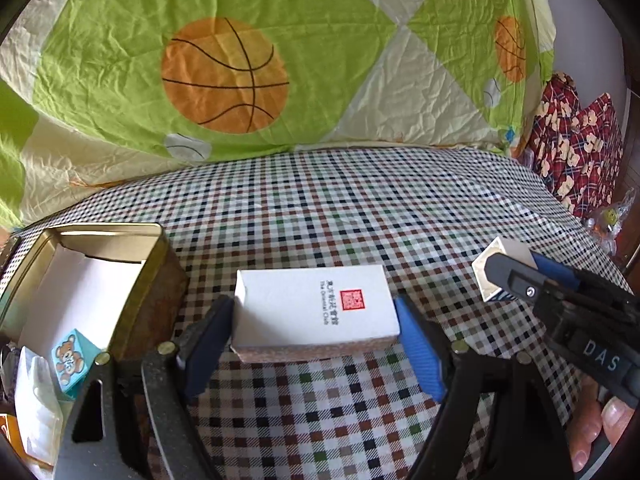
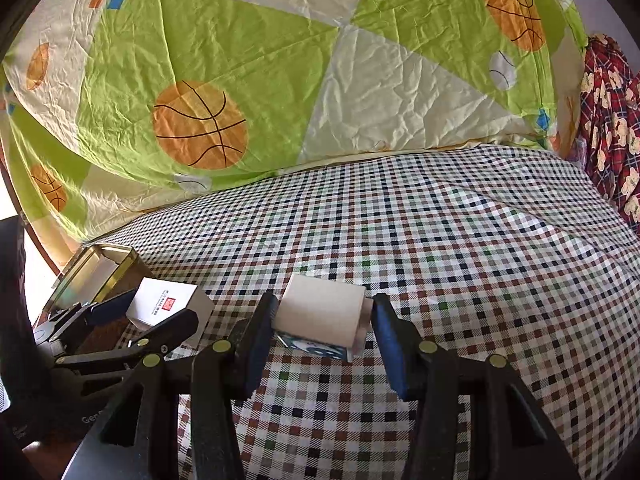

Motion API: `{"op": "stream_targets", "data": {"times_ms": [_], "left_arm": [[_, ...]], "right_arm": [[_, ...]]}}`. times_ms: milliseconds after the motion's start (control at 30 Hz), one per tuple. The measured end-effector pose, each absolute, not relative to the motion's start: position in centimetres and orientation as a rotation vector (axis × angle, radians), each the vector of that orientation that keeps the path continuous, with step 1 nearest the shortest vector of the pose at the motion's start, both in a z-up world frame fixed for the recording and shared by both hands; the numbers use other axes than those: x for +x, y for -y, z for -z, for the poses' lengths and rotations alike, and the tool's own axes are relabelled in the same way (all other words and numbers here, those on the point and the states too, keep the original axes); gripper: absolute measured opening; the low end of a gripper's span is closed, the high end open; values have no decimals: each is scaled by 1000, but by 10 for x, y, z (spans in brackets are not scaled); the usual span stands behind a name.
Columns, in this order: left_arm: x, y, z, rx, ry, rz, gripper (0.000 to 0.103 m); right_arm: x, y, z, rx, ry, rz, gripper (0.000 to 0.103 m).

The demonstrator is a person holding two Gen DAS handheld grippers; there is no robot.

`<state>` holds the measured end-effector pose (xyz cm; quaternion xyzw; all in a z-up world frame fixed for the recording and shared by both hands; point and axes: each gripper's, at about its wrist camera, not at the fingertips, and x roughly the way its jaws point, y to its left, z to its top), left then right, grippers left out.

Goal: Organize rigid objects
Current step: 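Carry red-seal box with left tool while right tool carries small white box toward tin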

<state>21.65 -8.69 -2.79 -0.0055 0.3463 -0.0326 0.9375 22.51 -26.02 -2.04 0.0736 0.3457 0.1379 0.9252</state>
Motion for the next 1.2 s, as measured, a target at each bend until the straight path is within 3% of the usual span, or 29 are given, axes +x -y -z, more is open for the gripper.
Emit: {"op": "stream_targets", "data": {"times_ms": [433, 1200], "left_arm": [[162, 66, 7, -47, -509, -29, 81], [103, 52, -5, -36, -356, -72, 81]], "right_arm": [[199, 241, 4, 75, -583, -330, 51], [152, 210, -10, -38, -409, -388, 51]]}}
